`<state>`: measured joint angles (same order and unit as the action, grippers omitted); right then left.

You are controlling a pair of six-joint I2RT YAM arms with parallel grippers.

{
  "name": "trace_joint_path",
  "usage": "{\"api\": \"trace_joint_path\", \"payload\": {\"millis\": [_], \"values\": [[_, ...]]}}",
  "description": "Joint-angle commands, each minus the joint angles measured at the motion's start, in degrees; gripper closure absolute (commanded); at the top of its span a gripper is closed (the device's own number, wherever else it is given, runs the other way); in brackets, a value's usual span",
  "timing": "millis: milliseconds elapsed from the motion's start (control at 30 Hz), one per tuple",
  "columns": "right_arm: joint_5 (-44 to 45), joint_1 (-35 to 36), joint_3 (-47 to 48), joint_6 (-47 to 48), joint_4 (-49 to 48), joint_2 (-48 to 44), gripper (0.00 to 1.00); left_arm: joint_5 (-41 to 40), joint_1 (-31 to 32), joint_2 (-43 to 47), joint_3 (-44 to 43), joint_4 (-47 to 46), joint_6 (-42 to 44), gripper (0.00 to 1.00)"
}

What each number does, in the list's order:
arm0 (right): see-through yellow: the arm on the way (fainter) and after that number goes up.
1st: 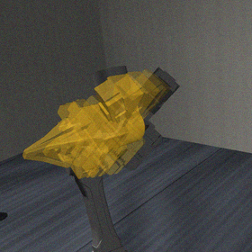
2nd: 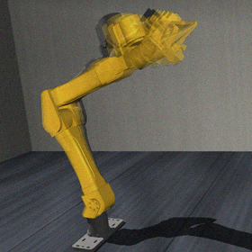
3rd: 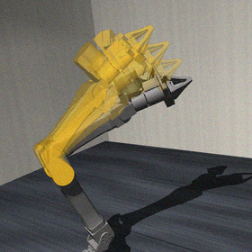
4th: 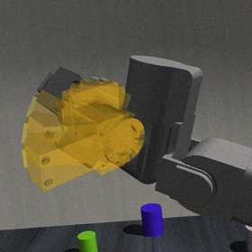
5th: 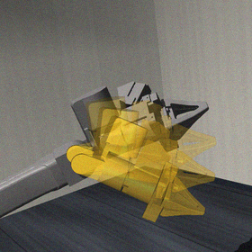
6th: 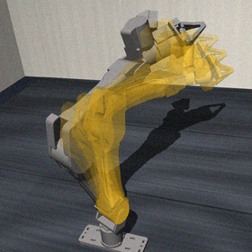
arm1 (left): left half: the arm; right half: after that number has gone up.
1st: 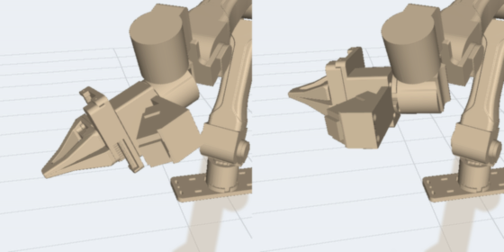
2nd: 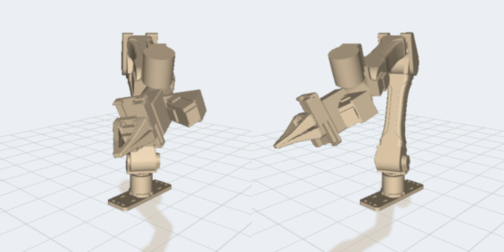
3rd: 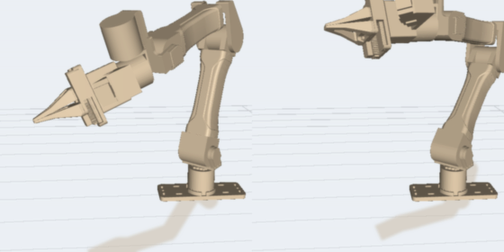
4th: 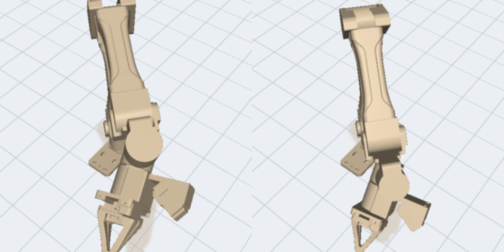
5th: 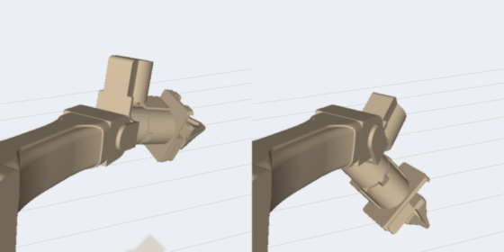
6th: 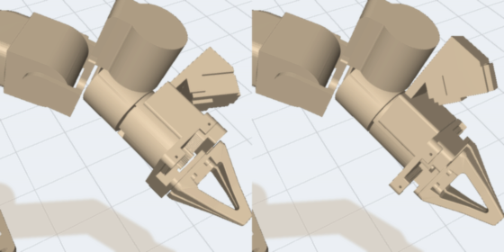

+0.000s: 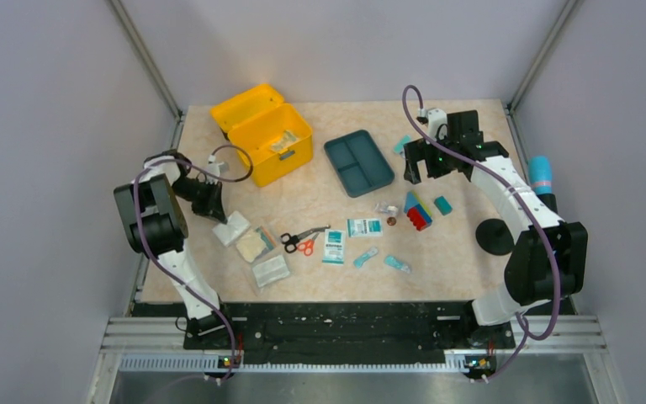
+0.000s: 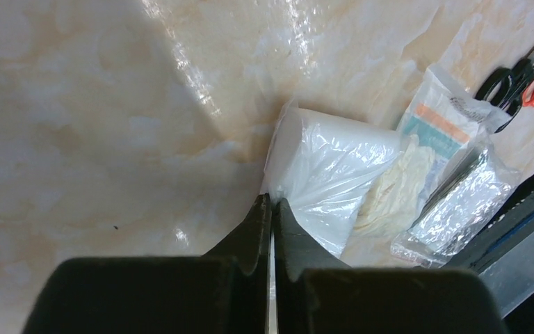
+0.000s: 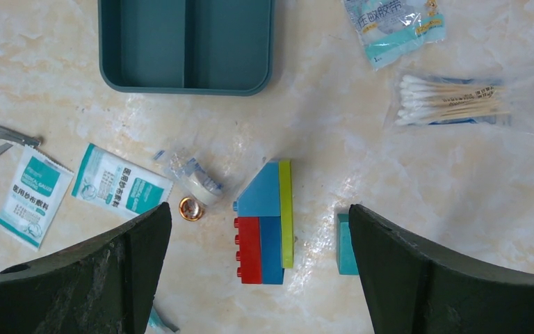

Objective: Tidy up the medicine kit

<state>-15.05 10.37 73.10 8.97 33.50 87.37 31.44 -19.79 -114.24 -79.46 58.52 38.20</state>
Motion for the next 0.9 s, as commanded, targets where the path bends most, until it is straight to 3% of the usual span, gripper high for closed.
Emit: {"api": "trace_joint_path", "payload": {"millis": [0, 267, 367, 433, 500, 667, 733, 867], "values": [[0.1, 0.6, -0.1, 0.3, -1.0, -2.3, 0.04, -1.3, -0.2, 6.7, 0.2, 1.3, 4.3, 1.00], [0.4, 0.5, 0.4, 0.8, -0.7, -1.9, 0.04, 9.5, 4.9, 12.6, -14.0, 18.9, 11.3, 1.00], [0.3, 0.6, 0.8, 0.7, -0.8, -1.5, 0.04, 13.5, 10.2, 13.2, -20.4, 18.5, 6.6, 1.00], [0.3, 0.6, 1.4, 0.6, -0.8, -1.3, 0.04, 16.2, 13.3, 13.5, -23.7, 10.8, -3.4, 1.00], [0.4, 0.6, 1.9, 0.6, -0.6, -1.1, 0.04, 15.3, 15.7, 14.2, -24.4, -3.7, -19.1, 1.00], [1.1, 0.5, 3.8, 0.3, 0.0, -1.0, 0.04, -0.5, 19.4, 15.3, -18.6, -37.7, -49.5, 1.00], [1.5, 0.5, 4.5, 0.4, 0.6, -1.0, 0.04, -8.2, 19.5, 13.0, -19.5, -42.1, -58.7, 1.00], [2.4, 0.5, 5.3, 0.8, 1.2, -1.0, 0.04, -18.9, 22.2, 7.9, -23.1, -41.2, -70.8, 1.00]]}}
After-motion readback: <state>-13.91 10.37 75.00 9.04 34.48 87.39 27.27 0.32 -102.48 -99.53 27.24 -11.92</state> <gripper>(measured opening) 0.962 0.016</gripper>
